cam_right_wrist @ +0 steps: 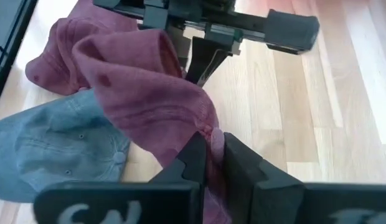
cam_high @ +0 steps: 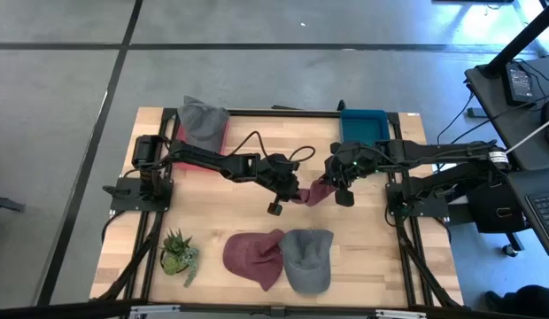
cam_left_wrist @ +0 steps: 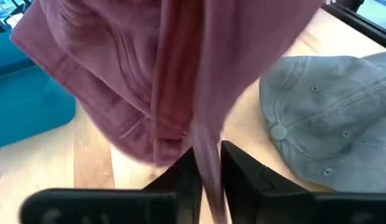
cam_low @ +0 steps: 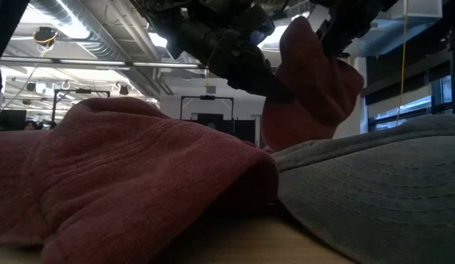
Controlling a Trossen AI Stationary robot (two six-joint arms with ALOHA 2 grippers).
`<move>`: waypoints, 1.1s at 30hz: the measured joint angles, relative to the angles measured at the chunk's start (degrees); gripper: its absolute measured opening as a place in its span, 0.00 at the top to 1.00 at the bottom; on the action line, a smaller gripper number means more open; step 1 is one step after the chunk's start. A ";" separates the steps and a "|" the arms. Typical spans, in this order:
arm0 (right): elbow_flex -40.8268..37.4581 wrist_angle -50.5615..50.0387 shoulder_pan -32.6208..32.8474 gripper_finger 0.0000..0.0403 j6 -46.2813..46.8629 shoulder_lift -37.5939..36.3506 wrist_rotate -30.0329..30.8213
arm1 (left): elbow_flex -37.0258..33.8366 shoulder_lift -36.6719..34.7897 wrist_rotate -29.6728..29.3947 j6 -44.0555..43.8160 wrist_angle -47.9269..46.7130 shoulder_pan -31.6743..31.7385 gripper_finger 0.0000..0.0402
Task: Pick & Place hat
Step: Put the top red cap into the blue bin
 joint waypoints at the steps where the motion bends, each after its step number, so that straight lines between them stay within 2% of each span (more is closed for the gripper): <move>1: 0.00 -0.39 0.00 0.91 0.02 -0.17 0.35 | 0.00 -0.43 0.02 -0.03 -0.36 0.14 0.86; 8: 0.00 -4.23 0.00 0.91 1.22 -4.12 4.95 | -0.09 -3.35 0.28 -0.94 -0.70 2.03 0.68; 14: 0.00 -9.39 0.13 0.91 3.95 -11.47 10.73 | -4.90 -8.27 6.47 -3.81 2.60 6.34 0.60; 18: 0.00 -12.92 0.13 0.91 4.67 -15.39 15.66 | -11.74 -13.07 8.63 -8.63 12.10 9.18 0.57; 24: 0.00 -16.02 0.01 0.91 3.81 -18.81 25.79 | -20.98 -17.92 7.95 -15.96 27.43 10.92 0.56; 27: 0.64 -18.47 -0.29 0.91 1.76 -19.51 29.90 | -22.93 -18.55 7.99 -16.39 31.14 10.55 0.57; 33: 6.47 -22.27 -0.39 0.91 -2.75 -19.44 37.62 | -23.19 -18.18 7.84 -16.46 30.76 9.82 0.57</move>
